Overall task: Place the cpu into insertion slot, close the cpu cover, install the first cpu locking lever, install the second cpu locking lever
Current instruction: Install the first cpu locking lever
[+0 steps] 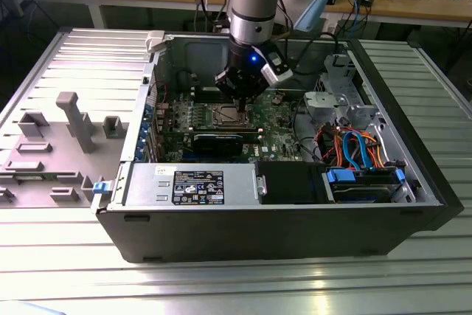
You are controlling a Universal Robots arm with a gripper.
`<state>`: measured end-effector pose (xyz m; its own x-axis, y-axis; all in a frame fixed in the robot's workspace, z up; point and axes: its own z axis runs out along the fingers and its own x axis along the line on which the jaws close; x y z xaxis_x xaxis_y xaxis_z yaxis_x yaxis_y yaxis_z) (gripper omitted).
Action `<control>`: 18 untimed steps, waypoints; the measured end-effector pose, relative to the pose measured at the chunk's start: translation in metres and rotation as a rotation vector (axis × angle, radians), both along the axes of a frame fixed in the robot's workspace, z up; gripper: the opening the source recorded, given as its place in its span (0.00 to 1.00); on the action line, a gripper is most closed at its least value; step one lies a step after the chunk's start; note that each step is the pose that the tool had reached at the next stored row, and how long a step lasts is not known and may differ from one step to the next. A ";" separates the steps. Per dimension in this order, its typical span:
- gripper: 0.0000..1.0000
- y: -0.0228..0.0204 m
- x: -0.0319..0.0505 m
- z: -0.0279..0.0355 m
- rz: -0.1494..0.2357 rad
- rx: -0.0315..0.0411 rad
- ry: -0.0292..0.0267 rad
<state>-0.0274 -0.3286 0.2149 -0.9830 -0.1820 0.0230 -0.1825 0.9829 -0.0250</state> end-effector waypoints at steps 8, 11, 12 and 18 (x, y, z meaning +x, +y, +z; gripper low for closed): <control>0.11 -0.0006 0.0000 0.0165 -0.019 -0.0002 0.0000; 0.11 -0.0006 0.0000 0.0232 -0.019 -0.0003 0.0000; 0.11 -0.0007 0.0000 0.0246 -0.019 -0.0004 0.0000; 0.11 -0.0006 0.0000 0.0256 -0.019 -0.0002 -0.0001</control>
<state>-0.0274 -0.3293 0.2405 -0.9863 -0.1632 0.0229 -0.1638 0.9862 -0.0252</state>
